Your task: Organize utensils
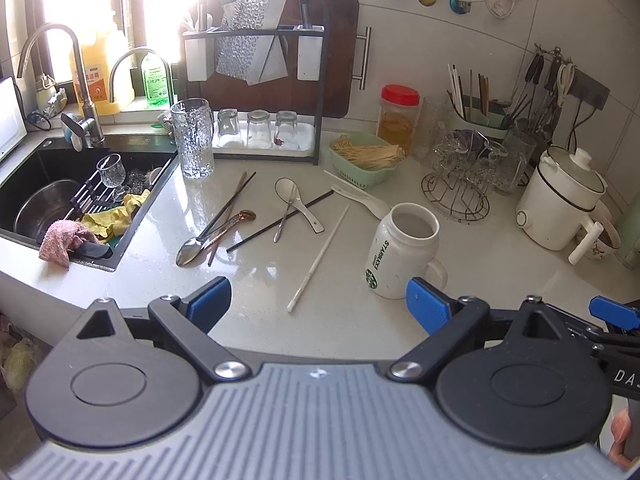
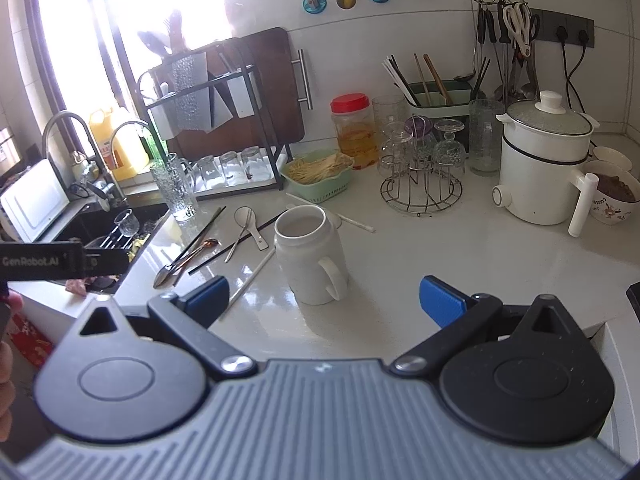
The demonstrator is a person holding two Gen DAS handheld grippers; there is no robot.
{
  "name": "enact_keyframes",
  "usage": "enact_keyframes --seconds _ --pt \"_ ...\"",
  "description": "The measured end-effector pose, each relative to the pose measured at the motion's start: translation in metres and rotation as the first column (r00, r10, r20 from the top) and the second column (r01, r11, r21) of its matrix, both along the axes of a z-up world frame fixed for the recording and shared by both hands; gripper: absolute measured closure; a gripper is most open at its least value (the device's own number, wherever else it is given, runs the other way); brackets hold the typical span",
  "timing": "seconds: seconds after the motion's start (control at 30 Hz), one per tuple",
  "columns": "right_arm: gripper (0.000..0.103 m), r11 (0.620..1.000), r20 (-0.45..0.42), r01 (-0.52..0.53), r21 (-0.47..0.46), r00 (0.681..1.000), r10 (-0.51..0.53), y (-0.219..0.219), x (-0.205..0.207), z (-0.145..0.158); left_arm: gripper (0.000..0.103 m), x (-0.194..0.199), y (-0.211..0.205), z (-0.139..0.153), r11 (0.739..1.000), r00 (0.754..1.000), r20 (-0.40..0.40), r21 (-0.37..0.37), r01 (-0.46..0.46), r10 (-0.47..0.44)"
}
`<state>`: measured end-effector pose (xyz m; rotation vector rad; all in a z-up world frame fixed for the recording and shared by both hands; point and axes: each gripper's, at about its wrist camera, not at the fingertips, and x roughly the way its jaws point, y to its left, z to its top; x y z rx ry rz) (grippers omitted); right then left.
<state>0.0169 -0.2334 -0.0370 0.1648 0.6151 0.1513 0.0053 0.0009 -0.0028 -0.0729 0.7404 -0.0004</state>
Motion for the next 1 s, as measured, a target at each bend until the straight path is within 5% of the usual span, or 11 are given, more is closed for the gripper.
enact_keyframes --seconds 1.0 --pt "0.0 0.999 0.003 -0.021 0.047 1.0 0.021 0.003 0.0 -0.006 0.006 0.001 0.01 -0.01 1.0 0.999 -0.03 0.008 0.03 -0.029"
